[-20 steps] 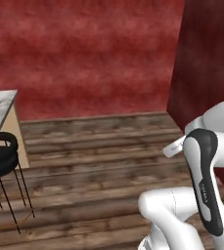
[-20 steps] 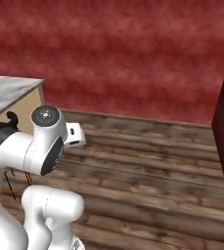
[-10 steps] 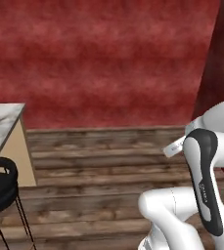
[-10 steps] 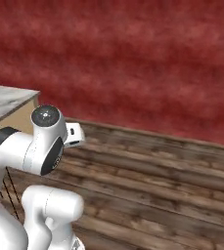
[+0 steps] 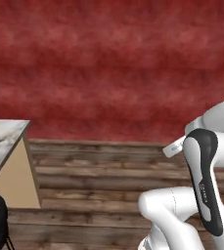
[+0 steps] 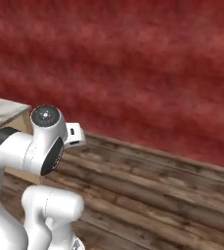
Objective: Four empty soda cans are scattered around the kitchen. Gather all the cans and cluster them next to the stove for recycling.
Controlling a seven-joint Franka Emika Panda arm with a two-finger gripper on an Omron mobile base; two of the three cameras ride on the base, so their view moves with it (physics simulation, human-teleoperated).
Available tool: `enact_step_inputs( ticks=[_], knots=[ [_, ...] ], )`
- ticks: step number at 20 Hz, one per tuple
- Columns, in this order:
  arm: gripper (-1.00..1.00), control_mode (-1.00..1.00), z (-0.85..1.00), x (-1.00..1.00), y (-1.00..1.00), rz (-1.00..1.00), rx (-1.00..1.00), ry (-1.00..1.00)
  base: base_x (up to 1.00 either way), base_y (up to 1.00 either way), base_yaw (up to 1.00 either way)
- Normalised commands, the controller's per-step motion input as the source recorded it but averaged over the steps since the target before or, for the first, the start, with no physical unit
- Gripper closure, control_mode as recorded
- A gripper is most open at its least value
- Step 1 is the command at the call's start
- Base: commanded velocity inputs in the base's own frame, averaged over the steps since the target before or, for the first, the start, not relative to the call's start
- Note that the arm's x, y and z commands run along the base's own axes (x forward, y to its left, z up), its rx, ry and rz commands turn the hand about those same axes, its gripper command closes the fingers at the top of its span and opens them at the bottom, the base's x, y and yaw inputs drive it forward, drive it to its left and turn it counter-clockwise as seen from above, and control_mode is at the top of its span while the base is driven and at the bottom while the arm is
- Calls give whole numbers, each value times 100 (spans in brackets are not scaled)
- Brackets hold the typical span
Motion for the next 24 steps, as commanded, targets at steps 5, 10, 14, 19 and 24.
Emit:
enact_step_inputs(
  ticks=[5,10,14,19,24],
  knots=[
    [-100,100,0,0,0,0,0,0,94,-19,28],
    [-100,100,0,0,0,0,0,0,89,-19,29],
    [-100,100,0,0,0,0,0,0,91,-13,30],
    [-100,100,0,0,0,0,0,0,89,-6,30],
    [-100,100,0,0,0,0,0,0,88,0,30]
  ],
)
